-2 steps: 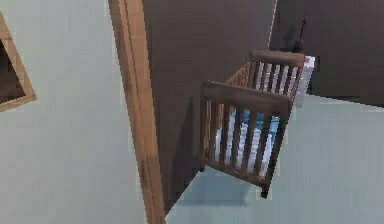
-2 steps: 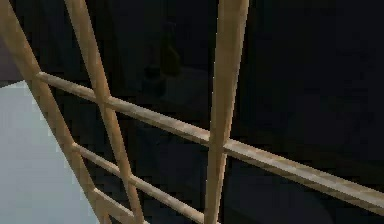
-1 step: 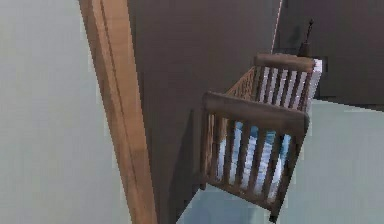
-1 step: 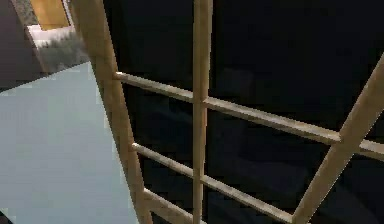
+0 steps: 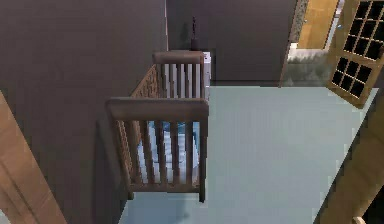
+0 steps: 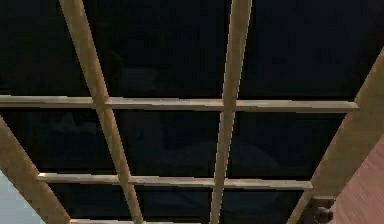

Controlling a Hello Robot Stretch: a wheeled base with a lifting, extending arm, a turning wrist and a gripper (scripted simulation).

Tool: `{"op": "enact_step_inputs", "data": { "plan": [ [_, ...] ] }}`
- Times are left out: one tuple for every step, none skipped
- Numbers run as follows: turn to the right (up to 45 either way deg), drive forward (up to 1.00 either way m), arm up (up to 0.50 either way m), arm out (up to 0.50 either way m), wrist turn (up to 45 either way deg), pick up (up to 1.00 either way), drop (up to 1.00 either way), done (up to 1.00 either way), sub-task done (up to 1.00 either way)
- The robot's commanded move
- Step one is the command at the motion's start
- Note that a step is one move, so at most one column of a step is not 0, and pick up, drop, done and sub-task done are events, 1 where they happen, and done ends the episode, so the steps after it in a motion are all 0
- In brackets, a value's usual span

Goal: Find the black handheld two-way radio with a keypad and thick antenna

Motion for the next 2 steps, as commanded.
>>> {"op": "enact_step_inputs", "data": {
  "plan": [
    [0.0,0.45,0.00,0.00,0.0,0.00,0.00,0.00,0.00],
    [27.0,0.00,0.00,0.00,0.0,0.00,0.00,0.00,0.00]
  ]
}}
